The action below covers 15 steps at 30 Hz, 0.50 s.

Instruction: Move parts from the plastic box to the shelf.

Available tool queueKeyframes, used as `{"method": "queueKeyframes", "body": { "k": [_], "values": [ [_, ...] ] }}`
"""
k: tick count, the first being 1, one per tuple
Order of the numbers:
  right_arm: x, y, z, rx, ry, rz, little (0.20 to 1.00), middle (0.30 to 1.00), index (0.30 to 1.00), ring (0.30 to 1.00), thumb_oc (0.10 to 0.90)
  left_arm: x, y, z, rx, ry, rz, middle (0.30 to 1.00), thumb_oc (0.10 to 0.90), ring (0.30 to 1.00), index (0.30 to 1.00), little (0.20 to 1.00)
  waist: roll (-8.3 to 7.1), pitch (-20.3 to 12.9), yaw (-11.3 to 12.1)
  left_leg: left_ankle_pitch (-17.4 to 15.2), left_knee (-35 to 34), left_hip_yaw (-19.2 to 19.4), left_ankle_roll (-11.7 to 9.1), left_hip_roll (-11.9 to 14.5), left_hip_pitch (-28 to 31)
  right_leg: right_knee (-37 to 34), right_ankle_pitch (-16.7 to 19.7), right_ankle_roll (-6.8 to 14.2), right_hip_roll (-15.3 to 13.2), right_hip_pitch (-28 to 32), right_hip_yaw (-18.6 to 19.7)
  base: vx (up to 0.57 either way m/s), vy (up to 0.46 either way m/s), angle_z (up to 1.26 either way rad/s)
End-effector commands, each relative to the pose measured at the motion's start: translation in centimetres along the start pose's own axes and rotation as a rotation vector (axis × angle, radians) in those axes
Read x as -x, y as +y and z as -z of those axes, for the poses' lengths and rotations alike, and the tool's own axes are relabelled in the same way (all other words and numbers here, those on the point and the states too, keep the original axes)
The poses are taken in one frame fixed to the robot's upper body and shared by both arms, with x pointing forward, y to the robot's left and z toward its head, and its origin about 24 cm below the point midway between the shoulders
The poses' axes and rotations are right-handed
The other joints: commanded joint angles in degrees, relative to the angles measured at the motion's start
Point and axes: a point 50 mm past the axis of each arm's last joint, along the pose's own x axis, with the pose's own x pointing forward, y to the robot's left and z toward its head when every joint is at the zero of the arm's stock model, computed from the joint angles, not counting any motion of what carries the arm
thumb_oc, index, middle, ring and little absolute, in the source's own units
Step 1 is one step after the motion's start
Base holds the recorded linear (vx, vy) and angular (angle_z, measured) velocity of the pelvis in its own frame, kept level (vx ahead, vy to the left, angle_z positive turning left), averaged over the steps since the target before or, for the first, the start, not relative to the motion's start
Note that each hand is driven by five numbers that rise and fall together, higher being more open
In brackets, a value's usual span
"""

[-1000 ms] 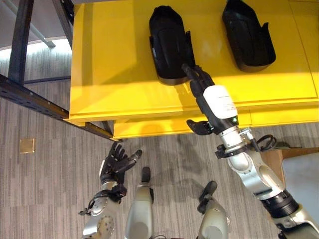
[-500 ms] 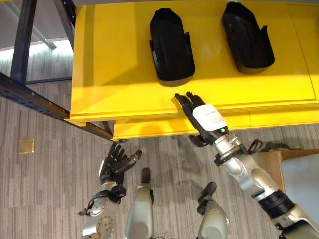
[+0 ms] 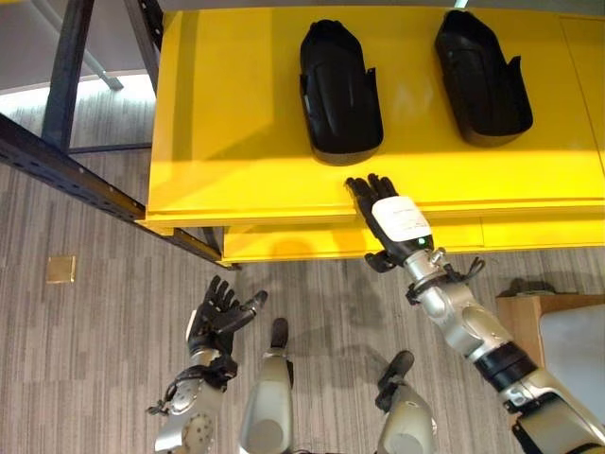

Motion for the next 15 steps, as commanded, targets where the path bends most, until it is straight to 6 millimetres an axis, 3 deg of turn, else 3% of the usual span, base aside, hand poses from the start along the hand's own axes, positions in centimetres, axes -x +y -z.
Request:
{"method": "queueKeyframes", "body": {
  "k": [1,15],
  "values": [
    [-1.7,-2.3,-0.9,0.019,-0.041,0.085,1.0,1.0,1.0,1.0,0.9,0.5,-0.5,-2.7,-0.025,-0.158,0.076,1.0,0.9,1.0,1.0,1.0,0.0,-2.5,1.7,-2.4,-6.4,3.1,2.8,-0.3,8.4,2.8,7.4,3.3,-1.7,1.9,2.2,0.0,0.0,0.0],
    [-3.0,-1.7,-1.1,0.038,-0.029,0.04,1.0,1.0,1.0,1.0,0.9,0.5,-0.5,-2.9,-0.022,-0.161,0.091,1.0,0.9,1.0,1.0,1.0,0.22,-2.5,2.9,-2.3,-6.5,2.6,2.9,-0.3,8.1,2.6,7.3,3.3,-1.7,2.0,1.7,0.0,0.0,0.0]
  ]
}}
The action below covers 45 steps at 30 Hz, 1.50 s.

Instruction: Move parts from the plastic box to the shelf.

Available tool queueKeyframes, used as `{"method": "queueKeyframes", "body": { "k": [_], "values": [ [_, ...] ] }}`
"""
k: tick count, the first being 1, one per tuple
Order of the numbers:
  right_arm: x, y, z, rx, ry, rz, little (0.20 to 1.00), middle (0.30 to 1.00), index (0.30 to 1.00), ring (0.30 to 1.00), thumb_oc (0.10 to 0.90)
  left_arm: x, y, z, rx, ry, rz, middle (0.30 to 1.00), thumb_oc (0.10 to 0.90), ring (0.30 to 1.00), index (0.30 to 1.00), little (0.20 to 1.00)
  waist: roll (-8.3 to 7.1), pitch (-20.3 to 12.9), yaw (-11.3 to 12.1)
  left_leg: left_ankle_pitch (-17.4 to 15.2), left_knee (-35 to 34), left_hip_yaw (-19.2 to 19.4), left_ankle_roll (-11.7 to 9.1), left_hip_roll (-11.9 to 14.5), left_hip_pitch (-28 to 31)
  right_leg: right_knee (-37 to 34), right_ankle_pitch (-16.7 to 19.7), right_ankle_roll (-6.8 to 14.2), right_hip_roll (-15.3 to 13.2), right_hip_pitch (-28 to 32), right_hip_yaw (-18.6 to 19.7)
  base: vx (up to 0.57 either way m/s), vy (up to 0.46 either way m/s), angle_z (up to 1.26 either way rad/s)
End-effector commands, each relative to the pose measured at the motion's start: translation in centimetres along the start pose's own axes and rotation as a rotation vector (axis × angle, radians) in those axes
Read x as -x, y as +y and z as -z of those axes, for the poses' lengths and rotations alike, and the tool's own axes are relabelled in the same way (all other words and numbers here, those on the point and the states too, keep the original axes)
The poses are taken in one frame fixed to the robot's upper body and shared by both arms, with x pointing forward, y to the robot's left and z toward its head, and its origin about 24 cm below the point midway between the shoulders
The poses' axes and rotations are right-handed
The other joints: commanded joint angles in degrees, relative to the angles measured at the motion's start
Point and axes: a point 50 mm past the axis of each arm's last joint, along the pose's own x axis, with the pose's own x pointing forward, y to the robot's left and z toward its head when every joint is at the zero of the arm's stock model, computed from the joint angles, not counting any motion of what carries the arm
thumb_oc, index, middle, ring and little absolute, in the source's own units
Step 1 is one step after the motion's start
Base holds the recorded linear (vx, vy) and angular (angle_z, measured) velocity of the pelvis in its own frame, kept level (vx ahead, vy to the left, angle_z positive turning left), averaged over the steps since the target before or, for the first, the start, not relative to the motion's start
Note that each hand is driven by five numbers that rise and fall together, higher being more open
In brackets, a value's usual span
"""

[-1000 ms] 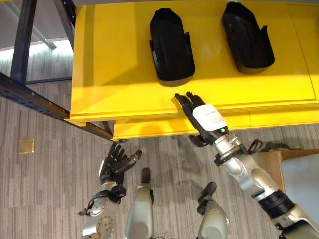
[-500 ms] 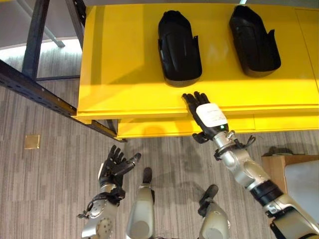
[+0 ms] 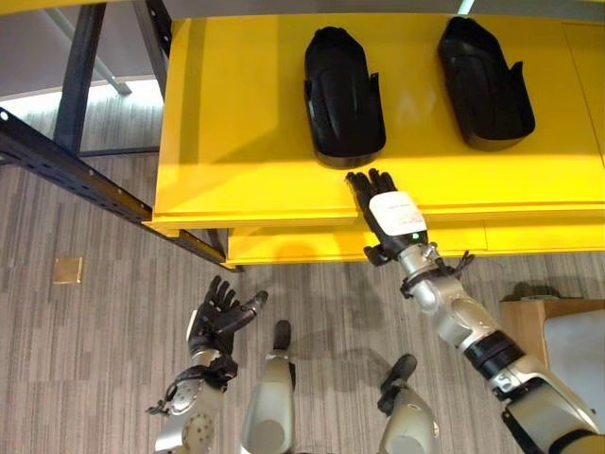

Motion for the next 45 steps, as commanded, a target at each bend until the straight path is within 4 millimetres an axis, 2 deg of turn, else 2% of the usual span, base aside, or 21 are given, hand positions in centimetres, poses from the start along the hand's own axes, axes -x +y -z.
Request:
{"method": "queueKeyframes", "body": {
  "k": [1,26,45],
  "values": [
    [-2.3,-2.0,-1.0,0.011,-0.033,0.058,1.0,1.0,1.0,1.0,0.9,0.5,-0.6,-2.9,-0.026,-0.16,0.076,1.0,0.9,1.0,1.0,1.0,-0.14,-1.7,2.4,-2.3,-6.5,2.8,2.8,-0.3,8.1,2.7,7.3,3.3,-1.6,2.0,1.8,0.0,0.0,0.0],
    [-3.4,-2.6,-1.4,0.029,-0.043,0.059,1.0,1.0,1.0,1.0,0.9,0.4,-0.4,-2.8,-0.017,-0.153,0.069,1.0,0.9,1.0,1.0,1.0,-0.1,-1.4,3.2,-2.3,-6.4,2.6,3.0,-0.5,7.9,2.4,7.4,3.2,-1.5,2.1,1.6,0.0,0.0,0.0],
    [-4.0,-3.0,-0.8,0.056,-0.016,0.059,1.0,1.0,1.0,1.0,0.9,0.4,-0.3,-2.9,-0.006,-0.158,0.065,1.0,0.9,1.0,1.0,1.0,-0.34,-1.2,3.9,-2.2,-6.6,2.4,3.0,-0.6,7.6,1.9,7.3,3.1,-1.4,2.1,1.4,0.0,0.0,0.0]
  ]
}}
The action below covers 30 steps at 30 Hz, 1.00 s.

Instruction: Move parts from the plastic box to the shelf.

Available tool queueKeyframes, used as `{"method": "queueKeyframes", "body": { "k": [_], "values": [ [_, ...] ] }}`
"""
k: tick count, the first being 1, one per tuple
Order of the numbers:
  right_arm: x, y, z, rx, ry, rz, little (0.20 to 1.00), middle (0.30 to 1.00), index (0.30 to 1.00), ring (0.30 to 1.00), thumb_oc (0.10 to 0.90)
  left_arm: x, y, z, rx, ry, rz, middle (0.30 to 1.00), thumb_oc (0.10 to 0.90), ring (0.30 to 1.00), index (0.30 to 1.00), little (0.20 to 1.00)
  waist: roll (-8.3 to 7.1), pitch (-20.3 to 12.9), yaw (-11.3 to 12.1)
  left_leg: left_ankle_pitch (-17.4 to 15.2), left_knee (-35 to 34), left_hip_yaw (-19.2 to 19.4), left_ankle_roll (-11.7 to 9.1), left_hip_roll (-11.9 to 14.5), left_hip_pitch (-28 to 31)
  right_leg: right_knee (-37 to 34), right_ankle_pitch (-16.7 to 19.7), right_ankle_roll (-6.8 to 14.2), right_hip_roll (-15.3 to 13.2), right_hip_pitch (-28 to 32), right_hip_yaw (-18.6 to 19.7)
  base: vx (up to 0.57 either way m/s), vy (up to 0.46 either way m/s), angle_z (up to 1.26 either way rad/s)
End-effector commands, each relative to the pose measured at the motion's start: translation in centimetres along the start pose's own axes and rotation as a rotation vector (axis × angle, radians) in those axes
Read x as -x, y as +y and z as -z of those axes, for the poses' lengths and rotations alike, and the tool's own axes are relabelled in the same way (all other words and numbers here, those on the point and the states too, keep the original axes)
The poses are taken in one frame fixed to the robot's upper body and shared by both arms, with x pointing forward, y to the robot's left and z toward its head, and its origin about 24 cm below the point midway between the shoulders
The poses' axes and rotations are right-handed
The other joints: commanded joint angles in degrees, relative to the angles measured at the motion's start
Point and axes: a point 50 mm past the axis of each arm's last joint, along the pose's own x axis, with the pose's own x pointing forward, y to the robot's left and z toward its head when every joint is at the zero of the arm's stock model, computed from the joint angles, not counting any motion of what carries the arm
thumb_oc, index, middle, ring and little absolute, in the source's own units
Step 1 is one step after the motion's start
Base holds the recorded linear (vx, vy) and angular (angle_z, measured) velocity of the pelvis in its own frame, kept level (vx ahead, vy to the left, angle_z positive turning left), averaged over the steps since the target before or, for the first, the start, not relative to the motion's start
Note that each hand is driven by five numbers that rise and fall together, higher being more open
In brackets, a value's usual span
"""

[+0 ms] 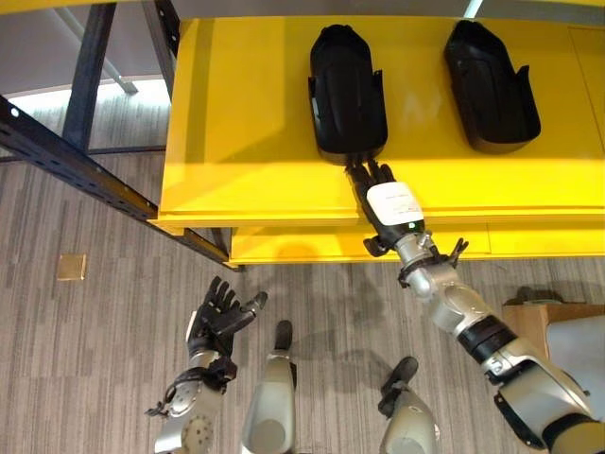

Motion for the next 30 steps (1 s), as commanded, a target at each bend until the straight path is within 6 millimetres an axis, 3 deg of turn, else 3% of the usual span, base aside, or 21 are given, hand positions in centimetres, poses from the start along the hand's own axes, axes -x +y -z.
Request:
{"method": "queueKeyframes", "body": {
  "k": [1,17,24,30],
  "values": [
    [-2.4,-2.5,-0.8,0.022,-0.03,0.067,1.0,1.0,1.0,1.0,0.9,0.3,-0.5,-3.0,-0.01,-0.156,0.075,1.0,0.9,1.0,1.0,1.0,-0.44,-0.8,3.2,-2.2,-6.6,2.5,3.0,-0.5,7.8,2.2,7.3,3.1,-1.4,2.1,1.5,0.0,0.0,0.0],
    [-2.6,-2.9,-0.9,0.028,-0.033,0.07,1.0,1.0,1.0,1.0,0.9,0.3,-0.5,-3.0,-0.015,-0.154,0.07,1.0,0.9,1.0,1.0,1.0,-0.49,-0.6,3.3,-2.3,-6.4,2.5,3.1,-0.5,7.6,2.1,7.3,3.1,-1.4,2.0,1.5,0.0,0.0,0.0],
    [-2.1,-1.9,-0.8,0.014,-0.026,0.045,1.0,1.0,1.0,1.0,0.9,0.2,-0.5,-2.9,-0.01,-0.156,0.06,1.0,0.9,1.0,1.0,1.0,-0.47,-0.4,3.0,-2.3,-6.4,2.6,3.1,-0.6,7.6,2.2,7.3,3.0,-1.4,1.9,1.7,0.0,0.0,0.0],
    [-0.5,0.0,-0.9,-0.021,-0.03,-0.007,1.0,1.0,1.0,1.0,0.9,0.1,-0.6,-2.7,-0.009,-0.153,0.057,1.0,0.9,1.0,1.0,1.0,-0.58,-0.2,2.1,-2.3,-6.4,3.0,3.0,-0.4,7.8,2.2,7.0,3.0,-1.2,1.7,2.0,0.0,0.0,0.0]
  ]
}}
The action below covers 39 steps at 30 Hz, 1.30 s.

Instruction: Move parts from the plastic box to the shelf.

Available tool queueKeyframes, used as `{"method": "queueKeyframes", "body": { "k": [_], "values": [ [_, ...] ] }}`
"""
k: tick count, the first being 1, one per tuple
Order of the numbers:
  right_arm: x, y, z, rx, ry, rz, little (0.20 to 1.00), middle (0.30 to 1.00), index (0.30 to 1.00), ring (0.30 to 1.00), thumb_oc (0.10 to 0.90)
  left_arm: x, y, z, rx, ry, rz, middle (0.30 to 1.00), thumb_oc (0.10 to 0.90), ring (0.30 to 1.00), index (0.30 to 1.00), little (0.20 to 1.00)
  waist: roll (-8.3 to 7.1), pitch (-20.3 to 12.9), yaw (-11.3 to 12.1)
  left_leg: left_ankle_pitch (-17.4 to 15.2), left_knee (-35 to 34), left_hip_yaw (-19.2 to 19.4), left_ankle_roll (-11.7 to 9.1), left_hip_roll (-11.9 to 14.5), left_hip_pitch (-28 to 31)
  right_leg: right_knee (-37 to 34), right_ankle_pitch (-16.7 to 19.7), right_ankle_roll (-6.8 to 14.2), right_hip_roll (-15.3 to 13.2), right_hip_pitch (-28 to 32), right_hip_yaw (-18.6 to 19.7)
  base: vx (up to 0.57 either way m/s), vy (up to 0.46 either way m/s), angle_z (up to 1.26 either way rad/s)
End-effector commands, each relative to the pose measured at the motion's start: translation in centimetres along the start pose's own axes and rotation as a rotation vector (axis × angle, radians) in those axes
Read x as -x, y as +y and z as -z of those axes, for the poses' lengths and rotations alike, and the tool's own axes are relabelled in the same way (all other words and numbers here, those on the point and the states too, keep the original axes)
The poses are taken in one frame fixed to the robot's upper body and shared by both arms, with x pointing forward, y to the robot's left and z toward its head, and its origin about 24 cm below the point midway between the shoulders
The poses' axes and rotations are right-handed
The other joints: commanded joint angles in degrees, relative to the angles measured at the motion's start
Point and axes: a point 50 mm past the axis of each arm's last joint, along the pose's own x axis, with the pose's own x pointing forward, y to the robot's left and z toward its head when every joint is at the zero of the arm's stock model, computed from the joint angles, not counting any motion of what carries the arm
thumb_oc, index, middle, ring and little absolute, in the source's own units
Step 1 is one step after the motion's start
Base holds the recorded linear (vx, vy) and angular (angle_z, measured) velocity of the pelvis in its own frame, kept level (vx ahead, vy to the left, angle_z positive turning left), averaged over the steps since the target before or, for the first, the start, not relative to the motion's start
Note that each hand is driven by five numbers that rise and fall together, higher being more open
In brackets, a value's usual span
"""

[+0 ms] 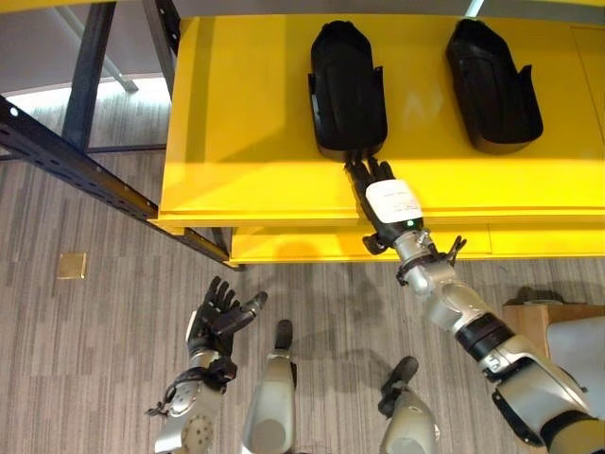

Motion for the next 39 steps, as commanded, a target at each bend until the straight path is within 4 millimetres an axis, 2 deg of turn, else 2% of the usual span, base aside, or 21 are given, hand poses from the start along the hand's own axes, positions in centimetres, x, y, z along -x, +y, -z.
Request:
{"method": "queueKeyframes", "body": {
  "k": [1,4,9,11,14,16,20,23,24,25,27,28,33,34,35,38,39],
  "values": [
    [0.1,0.3,-0.7,-0.034,-0.035,-0.02,1.0,1.0,1.0,1.0,0.9,0.1,-0.6,-2.6,-0.007,-0.151,0.053,1.0,0.9,1.0,1.0,1.0,-0.65,-0.2,1.9,-2.2,-6.4,3.1,2.9,-0.3,7.9,2.3,6.9,3.0,-1.3,1.8,2.1,0.0,0.0,0.0],
    [1.3,0.9,-0.7,-0.06,-0.051,-0.039,1.0,1.0,1.0,1.0,0.9,0.0,-0.6,-2.8,-0.012,-0.161,0.044,1.0,0.9,1.0,1.0,1.0,-0.92,-0.2,1.2,-2.1,-6.4,3.2,2.8,-0.1,8.0,2.4,6.6,2.9,-1.1,1.7,2.4,0.0,0.0,0.0],
    [4.3,2.1,1.1,-0.09,-0.014,-0.08,1.0,1.0,1.0,1.0,0.9,0.0,-0.1,-3.1,-0.028,-0.179,0.011,1.0,0.9,1.0,1.0,1.0,-1.53,-0.6,-0.1,-1.7,-6.8,3.6,2.2,0.7,8.5,2.2,5.7,2.9,-0.6,1.8,2.8,0.0,-0.019,-0.02],
    [6.2,2.6,2.1,-0.123,0.023,-0.1,1.0,1.0,1.0,1.0,0.9,0.0,0.1,-3.3,-0.038,-0.187,0.001,1.0,0.9,1.0,1.0,1.0,-1.67,-1.2,-1.0,-1.3,-7.5,3.9,1.8,1.4,9.3,1.8,4.9,2.7,-0.1,2.1,3.0,0.01,-0.048,-0.05],
    [8.3,1.9,3.0,-0.192,0.057,-0.059,1.0,1.0,1.0,1.0,0.9,0.1,0.5,-3.2,-0.05,-0.182,-0.019,1.0,0.9,1.0,1.0,1.0,-1.57,-3.1,-2.9,-0.2,-9.1,4.7,1.2,2.5,11.1,1.0,3.5,2.1,1.2,2.4,3.7,0.01,-0.068,-0.15],
    [8.6,1.6,3.2,-0.218,0.067,-0.042,1.0,1.0,1.0,1.0,0.9,0.1,0.5,-3.1,-0.051,-0.179,-0.021,1.0,0.9,1.0,1.0,1.0,-1.45,-3.5,-3.3,0.0,-9.5,4.9,1.1,2.8,11.5,1.0,3.0,2.0,1.5,2.4,3.8,0.02,-0.04,-0.25],
    [9.6,-2.0,2.5,-0.491,0.047,0.181,1.0,1.0,1.0,1.0,0.9,0.2,0.5,-2.7,-0.049,-0.162,-0.022,1.0,0.9,1.0,1.0,1.0,-0.81,-5.3,-6.2,0.7,-10.8,7.1,0.2,5.4,14.7,1.2,-0.3,1.0,3.8,2.9,5.6,0.02,-0.057,-0.28],
    [10.0,-4.8,1.5,-0.683,-0.038,0.327,1.0,1.0,1.0,1.0,0.9,0.3,0.1,-2.2,-0.044,-0.142,-0.001,1.0,0.9,1.0,1.0,1.0,-0.22,-6.5,-7.8,1.2,-11.7,8.6,-0.2,6.7,16.6,1.5,-1.6,0.4,5.2,2.7,7.0,0.0,-0.035,-0.39],
    [10.0,-4.8,1.5,-0.683,-0.037,0.327,1.0,1.0,1.0,1.0,0.9,0.3,0.1,-2.2,-0.044,-0.142,0.0,1.0,0.9,1.0,1.0,1.0,-0.24,-6.6,-7.8,1.5,-11.8,8.6,-0.2,6.6,16.4,1.3,-1.4,0.4,5.2,2.6,7.0,0.01,-0.065,-0.39],
    [10.4,-6.0,1.0,-0.805,-0.094,0.382,1.0,1.0,1.0,1.0,0.9,0.3,-0.2,-1.7,-0.035,-0.121,0.014,1.0,0.9,1.0,1.0,1.0,0.24,-7.3,-8.9,1.6,-12.2,9.6,-0.6,7.6,17.8,1.8,-2.6,0.0,6.1,2.7,7.9,0.0,-0.067,-0.44],
    [10.7,-6.9,0.4,-0.89,-0.148,0.41,1.0,1.0,1.0,1.0,0.9,0.3,-0.6,-1.5,-0.035,-0.109,0.04,1.0,0.9,1.0,1.0,1.0,0.87,-8.3,-10.0,2.5,-12.8,10.8,-1.0,8.5,18.6,1.9,-3.2,-0.5,7.2,2.5,8.7,-0.01,-0.095,-0.4],
    [11.1,-7.6,0.2,-0.98,-0.191,0.424,1.0,1.0,1.0,1.0,0.9,0.3,-0.9,-1.1,-0.029,-0.094,0.056,1.0,0.9,1.0,1.0,1.0,1.45,-9.1,-11.3,3.8,-13.3,12.0,-1.7,9.8,19.8,2.3,-4.3,-1.0,8.7,2.4,9.9,-0.02,-0.08,-0.36],
    [11.8,-7.9,0.2,-1.14,-0.229,0.41,1.0,1.0,1.0,1.0,0.9,0.4,-1.8,-0.5,-0.004,-0.076,0.112,1.0,0.9,1.0,1.0,1.0,2.75,-11.3,-13.0,7.9,-15.0,14.2,-2.9,12.5,21.5,2.6,-5.9,-2.2,11.9,1.8,11.7,0.0,-0.11,-0.31],
    [12.2,-7.8,0.6,-1.294,-0.23,0.427,1.0,1.0,1.0,1.0,0.9,0.5,-2.3,-0.5,0.015,-0.073,0.133,1.0,0.9,1.0,1.0,1.0,3.23,-11.8,-13.9,10.3,-15.1,15.0,-3.5,13.9,22.2,3.5,-6.8,-2.8,13.1,1.6,12.3,-0.03,-0.142,-0.41],
    [12.3,-7.8,0.7,-1.329,-0.228,0.429,1.0,1.0,1.0,1.0,0.9,0.5,-2.5,-0.4,0.02,-0.072,0.144,1.0,0.9,1.0,1.0,1.0,3.62,-12.1,-14.4,11.0,-15.2,15.3,-3.7,14.5,22.4,3.9,-7.4,-3.3,13.8,1.4,12.7,-0.03,-0.128,-0.49],
    [12.6,-7.8,0.9,-1.345,-0.226,0.423,1.0,1.0,1.0,1.0,0.9,0.5,-2.8,-0.5,0.023,-0.075,0.163,1.0,0.9,1.0,1.0,1.0,4.27,-12.5,-15.1,13.0,-15.0,16.1,-4.3,15.8,22.8,5.2,-8.4,-4.0,15.1,0.8,13.4,-0.01,-0.143,-0.32],
    [12.9,-7.6,1.5,-1.296,-0.194,0.419,1.0,1.0,1.0,1.0,0.9,0.4,-3.3,-0.6,0.014,-0.082,0.19,1.0,0.9,1.0,1.0,1.0,4.81,-13.0,-16.0,16.5,-14.4,16.3,-5.2,18.0,23.3,5.8,-9.6,-5.4,17.2,0.7,14.6,0.0,-0.196,-0.26]
  ]
}}
